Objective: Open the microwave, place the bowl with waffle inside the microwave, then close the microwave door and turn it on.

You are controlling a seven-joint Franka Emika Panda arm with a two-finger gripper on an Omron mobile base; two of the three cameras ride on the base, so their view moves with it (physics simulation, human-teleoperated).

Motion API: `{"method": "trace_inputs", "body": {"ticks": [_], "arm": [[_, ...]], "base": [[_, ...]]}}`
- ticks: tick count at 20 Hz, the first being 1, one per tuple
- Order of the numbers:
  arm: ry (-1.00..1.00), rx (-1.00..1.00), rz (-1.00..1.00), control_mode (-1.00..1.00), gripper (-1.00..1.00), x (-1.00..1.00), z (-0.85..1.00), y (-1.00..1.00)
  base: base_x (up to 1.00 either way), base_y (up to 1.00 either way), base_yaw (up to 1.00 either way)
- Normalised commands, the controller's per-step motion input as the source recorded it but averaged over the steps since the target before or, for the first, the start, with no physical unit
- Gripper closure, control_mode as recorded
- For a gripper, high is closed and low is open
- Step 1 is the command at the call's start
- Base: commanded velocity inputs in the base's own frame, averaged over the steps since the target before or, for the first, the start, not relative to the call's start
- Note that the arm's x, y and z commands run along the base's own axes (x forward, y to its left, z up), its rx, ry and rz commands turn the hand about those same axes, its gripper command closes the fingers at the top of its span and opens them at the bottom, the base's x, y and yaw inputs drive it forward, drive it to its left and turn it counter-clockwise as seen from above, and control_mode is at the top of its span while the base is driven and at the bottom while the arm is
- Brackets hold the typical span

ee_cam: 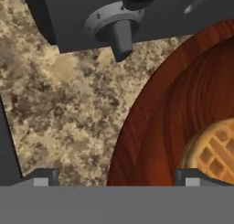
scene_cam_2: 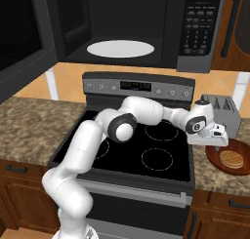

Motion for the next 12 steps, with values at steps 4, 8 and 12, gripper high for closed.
{"method": "trace_inputs", "body": {"ticks": [4,8,12], "arm": [[0.0,-0.02,-0.08,-1.0,-1.0,0.01,-0.16,-0.31],[0.0,0.0,-0.04,-1.0,-1.0,0.0,-0.01,-0.11],[0.0,0.0,-0.01,-1.0,1.0,0.0,0.0,0.0]], "base": [[0.0,0.0,0.0],[0.0,0.0,0.0],[0.0,0.0,0.0]]}}
